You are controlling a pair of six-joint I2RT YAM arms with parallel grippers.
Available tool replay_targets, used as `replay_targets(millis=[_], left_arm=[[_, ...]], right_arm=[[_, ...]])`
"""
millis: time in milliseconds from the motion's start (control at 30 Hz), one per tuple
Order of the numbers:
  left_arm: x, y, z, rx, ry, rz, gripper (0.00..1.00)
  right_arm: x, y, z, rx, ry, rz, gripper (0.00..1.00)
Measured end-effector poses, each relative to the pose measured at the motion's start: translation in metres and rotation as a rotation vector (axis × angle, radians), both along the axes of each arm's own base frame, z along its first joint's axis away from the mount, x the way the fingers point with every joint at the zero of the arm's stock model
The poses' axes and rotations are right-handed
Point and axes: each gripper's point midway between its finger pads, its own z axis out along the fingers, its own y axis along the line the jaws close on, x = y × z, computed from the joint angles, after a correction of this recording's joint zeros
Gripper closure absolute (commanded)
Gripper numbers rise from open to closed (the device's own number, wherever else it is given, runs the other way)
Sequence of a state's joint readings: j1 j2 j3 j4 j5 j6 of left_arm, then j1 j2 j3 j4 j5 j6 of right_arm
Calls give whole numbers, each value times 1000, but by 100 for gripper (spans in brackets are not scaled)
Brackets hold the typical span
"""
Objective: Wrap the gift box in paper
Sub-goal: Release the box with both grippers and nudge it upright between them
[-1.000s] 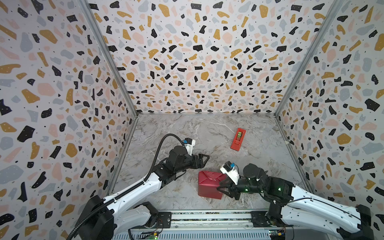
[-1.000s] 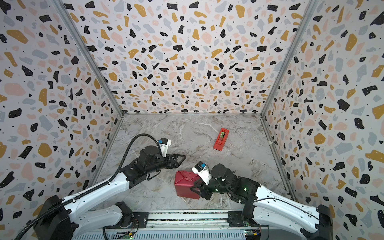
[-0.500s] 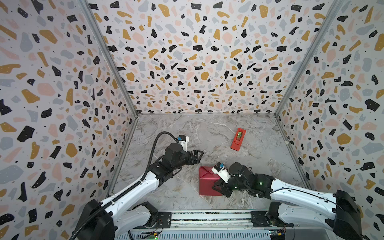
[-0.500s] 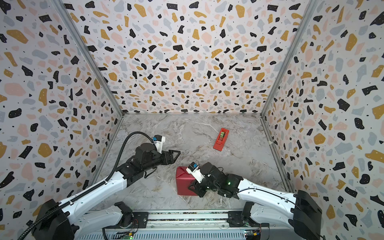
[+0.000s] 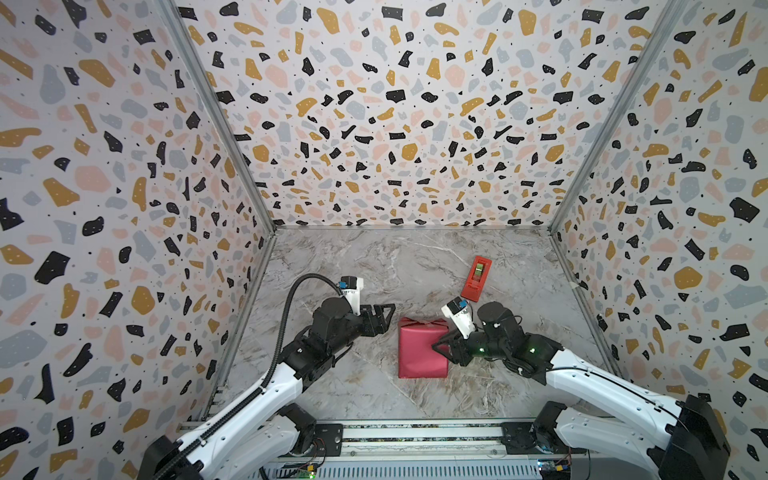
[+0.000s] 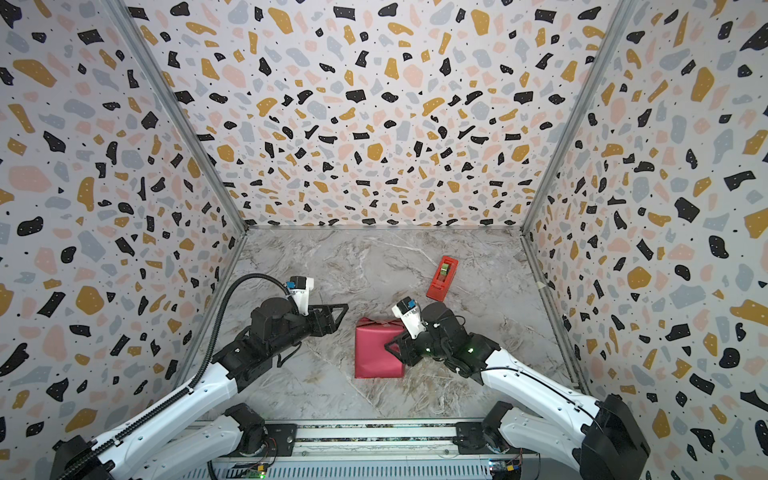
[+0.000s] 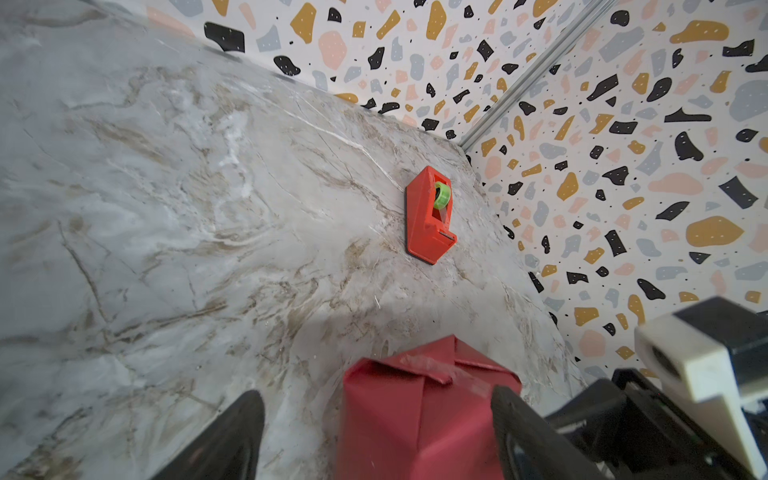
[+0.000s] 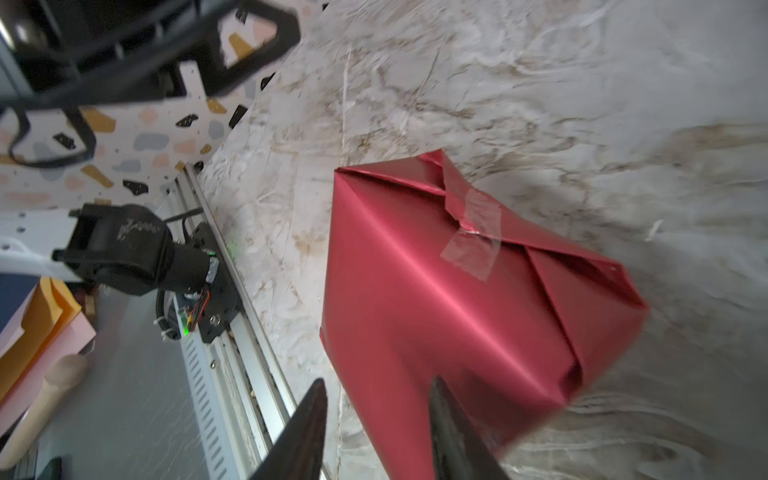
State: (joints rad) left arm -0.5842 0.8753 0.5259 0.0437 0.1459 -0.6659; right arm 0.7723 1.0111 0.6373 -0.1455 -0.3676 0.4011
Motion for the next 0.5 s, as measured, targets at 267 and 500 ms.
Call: replay_targets(millis=[267,500], left_arm=[[-35,-16,-54,-17,136,-77,14],[-19,-35,-93,26,225,-85,15]], right_arm=[[14,-18,-31,-22,106,-131,37],[47,-18,-55,7,178,-224,32]])
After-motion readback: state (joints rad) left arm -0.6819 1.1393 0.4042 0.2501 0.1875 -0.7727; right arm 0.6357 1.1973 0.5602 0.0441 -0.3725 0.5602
